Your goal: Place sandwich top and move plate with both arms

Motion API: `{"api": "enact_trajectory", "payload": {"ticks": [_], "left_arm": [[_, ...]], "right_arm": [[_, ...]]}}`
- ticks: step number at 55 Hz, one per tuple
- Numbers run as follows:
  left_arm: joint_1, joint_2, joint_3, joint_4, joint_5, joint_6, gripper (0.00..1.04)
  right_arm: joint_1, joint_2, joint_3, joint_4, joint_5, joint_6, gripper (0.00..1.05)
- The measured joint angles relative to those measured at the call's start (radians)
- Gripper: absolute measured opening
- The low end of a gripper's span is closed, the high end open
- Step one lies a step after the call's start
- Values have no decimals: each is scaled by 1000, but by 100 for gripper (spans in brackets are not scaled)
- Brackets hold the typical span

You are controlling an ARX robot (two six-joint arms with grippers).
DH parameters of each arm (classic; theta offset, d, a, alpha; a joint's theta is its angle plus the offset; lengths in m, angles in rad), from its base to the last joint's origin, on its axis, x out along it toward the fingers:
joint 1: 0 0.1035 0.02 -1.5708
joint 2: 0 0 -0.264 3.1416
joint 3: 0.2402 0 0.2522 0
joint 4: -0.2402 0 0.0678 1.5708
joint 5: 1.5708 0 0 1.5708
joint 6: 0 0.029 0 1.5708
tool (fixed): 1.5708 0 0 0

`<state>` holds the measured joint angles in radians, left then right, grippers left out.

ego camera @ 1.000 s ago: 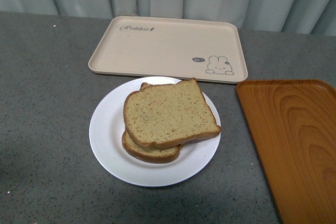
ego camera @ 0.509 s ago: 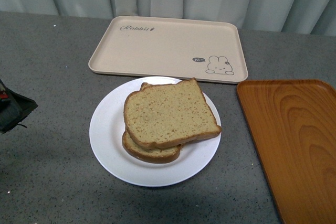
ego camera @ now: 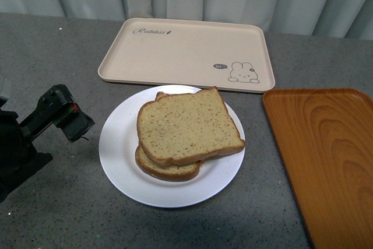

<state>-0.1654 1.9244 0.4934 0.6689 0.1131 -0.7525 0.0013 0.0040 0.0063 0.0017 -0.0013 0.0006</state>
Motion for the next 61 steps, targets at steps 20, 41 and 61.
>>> {"api": "enact_trajectory", "payload": {"ticks": [20,41,61], "left_arm": [[-53,73,67,-21,18,-63,98],[-70,101,89,-36,48,-118,80],[-109,145,116,0,126,-203,7]], "right_arm": [[0,0,0,0,0,0,96],[0,0,0,0,0,0,96],[0,0,0,0,0,0,96]]}}
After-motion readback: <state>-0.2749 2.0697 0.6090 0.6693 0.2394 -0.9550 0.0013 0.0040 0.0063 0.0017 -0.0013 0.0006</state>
